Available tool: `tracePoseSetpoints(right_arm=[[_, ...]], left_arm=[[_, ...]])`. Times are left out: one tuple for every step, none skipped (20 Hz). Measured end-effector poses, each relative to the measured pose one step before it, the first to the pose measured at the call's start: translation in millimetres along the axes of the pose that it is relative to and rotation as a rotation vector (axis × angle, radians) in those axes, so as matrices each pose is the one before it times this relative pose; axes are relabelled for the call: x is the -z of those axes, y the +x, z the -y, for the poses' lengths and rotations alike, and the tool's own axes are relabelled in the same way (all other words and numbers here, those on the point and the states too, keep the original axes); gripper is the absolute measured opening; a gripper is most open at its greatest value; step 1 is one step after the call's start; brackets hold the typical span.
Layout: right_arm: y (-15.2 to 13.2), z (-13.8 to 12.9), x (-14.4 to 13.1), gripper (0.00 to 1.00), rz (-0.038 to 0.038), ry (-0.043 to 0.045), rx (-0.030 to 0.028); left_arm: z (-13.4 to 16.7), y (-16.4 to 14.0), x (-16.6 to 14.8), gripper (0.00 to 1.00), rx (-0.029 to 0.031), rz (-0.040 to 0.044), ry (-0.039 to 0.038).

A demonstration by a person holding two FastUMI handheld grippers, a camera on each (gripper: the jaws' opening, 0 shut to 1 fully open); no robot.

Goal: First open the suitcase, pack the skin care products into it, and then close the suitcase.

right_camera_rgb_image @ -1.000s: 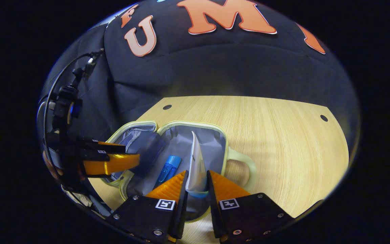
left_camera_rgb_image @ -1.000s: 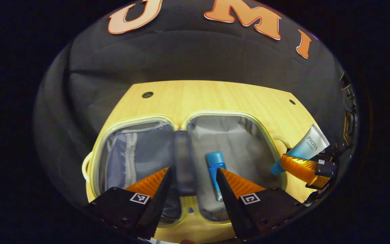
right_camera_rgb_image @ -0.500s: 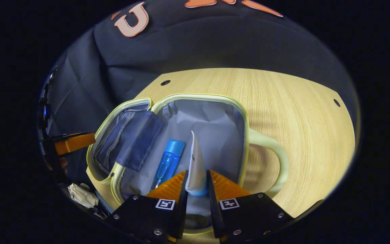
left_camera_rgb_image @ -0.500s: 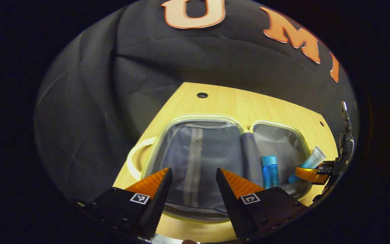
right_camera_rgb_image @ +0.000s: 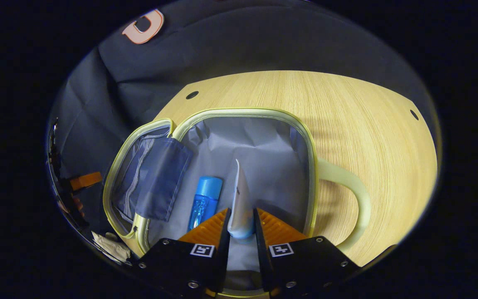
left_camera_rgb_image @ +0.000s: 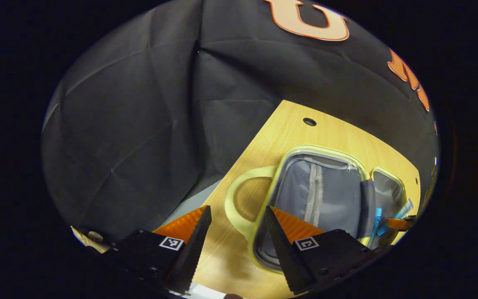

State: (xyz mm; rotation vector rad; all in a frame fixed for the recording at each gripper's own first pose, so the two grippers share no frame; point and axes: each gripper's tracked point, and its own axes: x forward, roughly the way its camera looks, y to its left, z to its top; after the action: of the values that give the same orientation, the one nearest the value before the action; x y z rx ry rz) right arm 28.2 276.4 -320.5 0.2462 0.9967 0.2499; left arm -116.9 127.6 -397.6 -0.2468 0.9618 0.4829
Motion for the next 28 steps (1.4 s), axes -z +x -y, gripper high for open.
tracePoseSetpoints(right_arm=[[1.97, 1.50, -1.17, 0.37, -0.00773, 0.01902, 0.00692], [4.19, 0.84, 1.60, 0.39, -0.01161, 0.01621, 0.01235], [1.41, 0.12, -0.53, 0.40, -0.00186, 0.01025, 0.00443], [-0.90, -1.19, -0.67, 0.41, 0.00395, 0.00358, 0.00180], [-3.39, 1.36, -1.46, 0.41, 0.00856, -0.00528, 0.00565], [-0.31, -0.88, -2.10, 0.41, 0.01056, -0.00688, 0.00165], [-3.32, -0.08, -1.07, 0.44, 0.00954, -0.00896, 0.00129], [-4.44, -0.98, -0.81, 0.44, 0.01300, -0.00548, -0.00299], [-5.88, -1.03, -2.96, 0.48, 0.01316, -0.00362, -0.00748], [-7.42, -0.54, -3.75, 0.51, 0.01877, -0.00315, -0.01005], [-7.81, -1.04, -6.78, 0.58, 0.03084, -0.00220, -0.01112], [-8.27, -0.15, -5.12, 0.62, 0.02751, -0.00319, -0.00611], [-9.32, -0.08, -7.53, 0.63, 0.03409, -0.00336, -0.00345], [-10.71, 0.57, -8.20, 0.72, 0.03572, -0.00101, 0.00120], [-9.65, -0.56, -7.14, 0.78, 0.03090, 0.00243, -0.00698], [-8.52, 1.25, -5.57, 0.81, 0.02588, 0.00386, 0.00121], [-8.47, 1.91, -4.74, 0.84, 0.02073, 0.00156, 0.00061], [-8.08, 2.72, -4.16, 0.85, 0.01788, 0.00042, 0.00537], [-8.01, 4.68, -3.58, 0.87, 0.01016, 0.00047, 0.01075], [-8.49, 4.26, -2.72, 0.87, 0.01300, -0.00123, 0.00419], [-6.50, 5.89, -4.95, 0.88, 0.01746, -0.00680, 0.01256], [-6.35, 6.88, -3.58, 0.89, 0.01541, -0.00775, 0.01055], [-6.49, 7.66, -3.56, 0.89, 0.01373, -0.00740, 0.01559], [-3.18, 4.20, 1.65, 0.89, 0.00348, -0.00440, 0.00551], [-4.47, 3.62, 1.02, 0.90, -0.00469, -0.00504, 0.00066], [-3.07, 6.80, -0.21, 0.90, 0.01061, -0.01293, 0.00984], [-3.02, 5.55, -4.37, 0.91, 0.01918, -0.01926, 0.00911], [-4.57, 6.52, -5.17, 0.91, 0.01878, -0.01837, 0.01468]], left_arm=[[-7.71, 5.62, 0.96, 0.82, -0.00853, -0.00629, -0.01051], [-5.26, 6.26, -0.35, 0.82, 0.00103, 0.00247, -0.01325], [-2.90, 5.80, 2.28, 0.82, 0.00762, -0.00728, -0.01447], [-0.97, 4.02, 1.64, 0.82, 0.01002, -0.00412, -0.01780], [-0.28, 3.63, 0.41, 0.82, 0.01210, -0.00195, -0.02341], [0.00, 1.90, 1.16, 0.82, 0.01182, -0.00462, -0.02613], [-1.22, -0.26, -1.76, 0.82, 0.01227, 0.00288, -0.02689], [-3.72, 1.18, 0.12, 0.82, 0.00105, -0.00131, -0.02731], [-3.01, 4.36, -1.32, 0.82, 0.00614, 0.01413, -0.03109], [-1.82, 5.34, -1.96, 0.82, 0.00754, 0.00393, -0.02402], [1.29, 8.64, 5.49, 0.82, 0.02285, -0.01310, -0.02387], [0.26, 1.49, 4.94, 0.82, 0.01880, -0.01866, -0.01520], [-2.81, 4.01, -1.16, 0.86, 0.00402, -0.00529, -0.01037], [-2.40, 5.33, -1.18, 0.86, 0.01400, -0.01097, -0.01428], [0.75, 5.95, 0.56, 0.91, 0.01418, -0.01714, -0.02380], [0.14, 4.06, 2.66, 0.86, 0.01814, -0.01955, -0.02454], [1.83, 3.63, 4.58, 0.86, 0.02982, -0.02024, -0.02679], [2.93, 3.56, 2.47, 0.73, 0.02249, -0.01359, -0.01778], [3.03, 5.08, 4.87, 0.59, 0.02491, -0.01469, -0.00895], [2.70, -1.99, 0.43, 0.46, 0.01105, -0.00127, -0.00216], [2.93, 3.32, -1.59, 0.32, 0.00999, 0.00886, 0.02026], [2.37, -4.33, -3.54, 0.18, 0.01076, 0.02028, 0.03105], [2.95, -4.42, -7.37, 0.18, 0.00401, 0.03111, 0.00236], [6.96, -8.46, -0.52, 0.10, 0.00475, 0.01290, 0.02295], [2.07, -7.35, -5.38, 0.10, -0.01235, 0.02486, 0.03594], [1.27, -7.50, -8.27, 0.10, -0.01488, 0.02688, 0.04197], [4.57, -10.35, -6.52, 0.10, -0.00403, 0.03110, 0.03752], [6.82, -8.35, -6.55, 0.10, -0.00429, 0.02481, 0.03432]])
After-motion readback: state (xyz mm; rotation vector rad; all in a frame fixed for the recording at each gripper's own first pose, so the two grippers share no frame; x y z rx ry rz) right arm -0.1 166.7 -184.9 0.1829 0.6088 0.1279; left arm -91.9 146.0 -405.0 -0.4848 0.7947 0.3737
